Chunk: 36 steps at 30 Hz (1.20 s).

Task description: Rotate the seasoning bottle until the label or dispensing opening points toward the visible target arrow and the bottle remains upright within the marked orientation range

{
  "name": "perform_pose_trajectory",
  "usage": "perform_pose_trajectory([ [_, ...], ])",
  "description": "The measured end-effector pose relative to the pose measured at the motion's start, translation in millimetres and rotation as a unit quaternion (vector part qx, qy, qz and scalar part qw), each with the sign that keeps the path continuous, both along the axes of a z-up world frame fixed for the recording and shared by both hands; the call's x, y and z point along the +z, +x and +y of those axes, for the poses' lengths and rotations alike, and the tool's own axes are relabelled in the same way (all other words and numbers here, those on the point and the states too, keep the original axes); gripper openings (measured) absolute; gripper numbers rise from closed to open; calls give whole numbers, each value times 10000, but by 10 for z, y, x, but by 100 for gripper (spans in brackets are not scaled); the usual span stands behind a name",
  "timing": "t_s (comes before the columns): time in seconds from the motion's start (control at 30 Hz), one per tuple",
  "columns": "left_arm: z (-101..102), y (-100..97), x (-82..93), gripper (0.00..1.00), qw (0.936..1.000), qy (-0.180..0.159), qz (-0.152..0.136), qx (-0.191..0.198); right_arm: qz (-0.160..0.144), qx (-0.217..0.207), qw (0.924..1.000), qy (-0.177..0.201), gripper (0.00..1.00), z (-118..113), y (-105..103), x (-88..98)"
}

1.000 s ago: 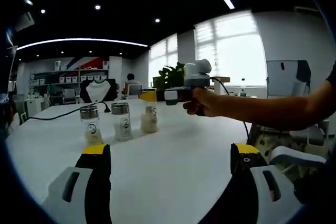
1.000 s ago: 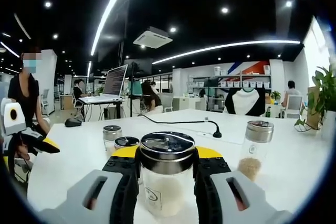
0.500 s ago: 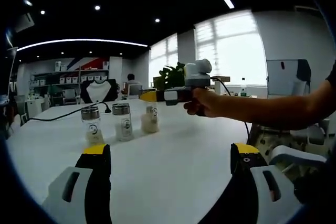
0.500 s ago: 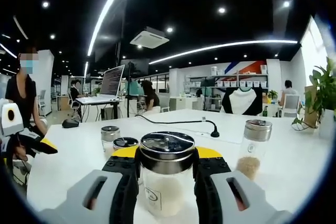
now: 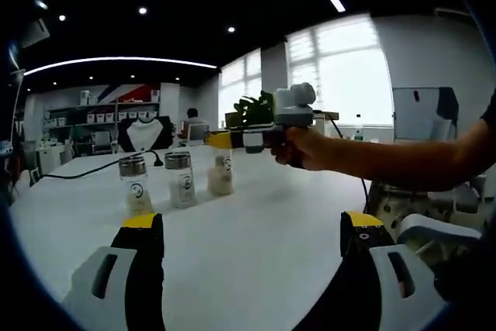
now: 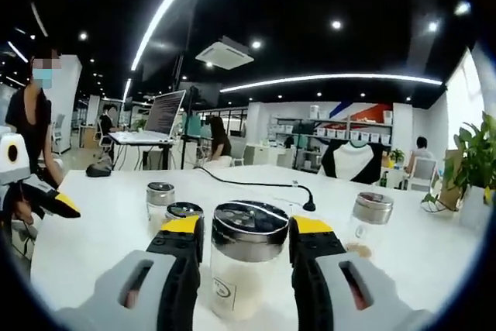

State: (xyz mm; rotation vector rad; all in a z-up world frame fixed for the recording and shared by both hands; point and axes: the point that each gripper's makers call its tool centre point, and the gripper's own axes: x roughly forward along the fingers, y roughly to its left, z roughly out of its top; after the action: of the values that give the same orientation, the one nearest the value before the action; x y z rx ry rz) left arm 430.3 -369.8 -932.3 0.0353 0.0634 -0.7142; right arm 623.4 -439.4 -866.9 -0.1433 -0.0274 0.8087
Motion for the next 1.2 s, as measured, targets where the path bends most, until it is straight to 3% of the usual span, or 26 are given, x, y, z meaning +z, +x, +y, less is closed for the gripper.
perform_pose_trajectory([
  [0.23,-25,-13,10,100,10000,-22,-18,-27,-82,-367,9992,118,47,-206,90,224],
  [0.5,7,6,-2,100,10000,16,10,46,19,-1095,9936,282,47,-533,304,284],
  [0.63,5,-1,19,100,10000,21,-36,26,43,-1278,9917,125,45,-604,385,229],
  [0.73,3,-2,15,100,10000,61,-44,25,70,-1440,9893,-223,43,-658,454,113],
  [0.97,17,13,-10,100,9999,121,-40,39,45,-1724,9849,-124,38,-803,648,102],
  [1.2,66,39,3,100,9999,65,-78,126,192,-1910,9814,-43,40,-885,899,-16],
])
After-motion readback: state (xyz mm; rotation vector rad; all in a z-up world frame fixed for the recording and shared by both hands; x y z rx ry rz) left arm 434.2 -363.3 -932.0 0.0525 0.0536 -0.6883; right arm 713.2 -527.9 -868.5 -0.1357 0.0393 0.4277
